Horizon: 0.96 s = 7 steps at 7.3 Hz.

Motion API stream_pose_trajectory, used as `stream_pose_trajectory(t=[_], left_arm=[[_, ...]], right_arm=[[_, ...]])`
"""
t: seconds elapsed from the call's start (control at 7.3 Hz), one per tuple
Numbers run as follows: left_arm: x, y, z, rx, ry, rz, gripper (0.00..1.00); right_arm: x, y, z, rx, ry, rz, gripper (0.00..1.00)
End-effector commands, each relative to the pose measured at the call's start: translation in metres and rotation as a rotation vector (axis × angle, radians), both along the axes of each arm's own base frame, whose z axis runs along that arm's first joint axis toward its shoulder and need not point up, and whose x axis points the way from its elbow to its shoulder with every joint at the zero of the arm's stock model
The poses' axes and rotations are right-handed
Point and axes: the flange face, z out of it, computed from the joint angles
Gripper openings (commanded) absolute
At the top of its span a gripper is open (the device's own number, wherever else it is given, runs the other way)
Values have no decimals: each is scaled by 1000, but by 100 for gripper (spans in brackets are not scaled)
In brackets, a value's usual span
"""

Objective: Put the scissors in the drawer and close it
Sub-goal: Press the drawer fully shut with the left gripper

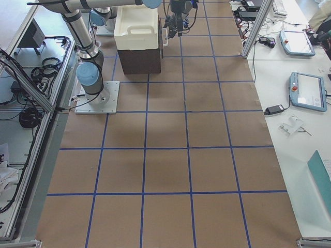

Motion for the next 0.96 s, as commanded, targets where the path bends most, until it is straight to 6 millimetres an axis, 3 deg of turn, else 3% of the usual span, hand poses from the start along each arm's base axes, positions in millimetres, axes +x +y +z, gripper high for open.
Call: stream_pose_trajectory(t=[0.0, 0.55, 0.82], left_arm=[[3, 8, 10, 27, -11, 5, 100], [5, 6, 15, 11, -10, 3, 100], [5, -20, 36, -124, 38, 8, 100]], right_arm=[[0, 0, 0, 1, -1, 0, 100], [0, 0, 0, 1, -1, 0, 100], [0, 0, 0, 1, -1, 0, 100]])
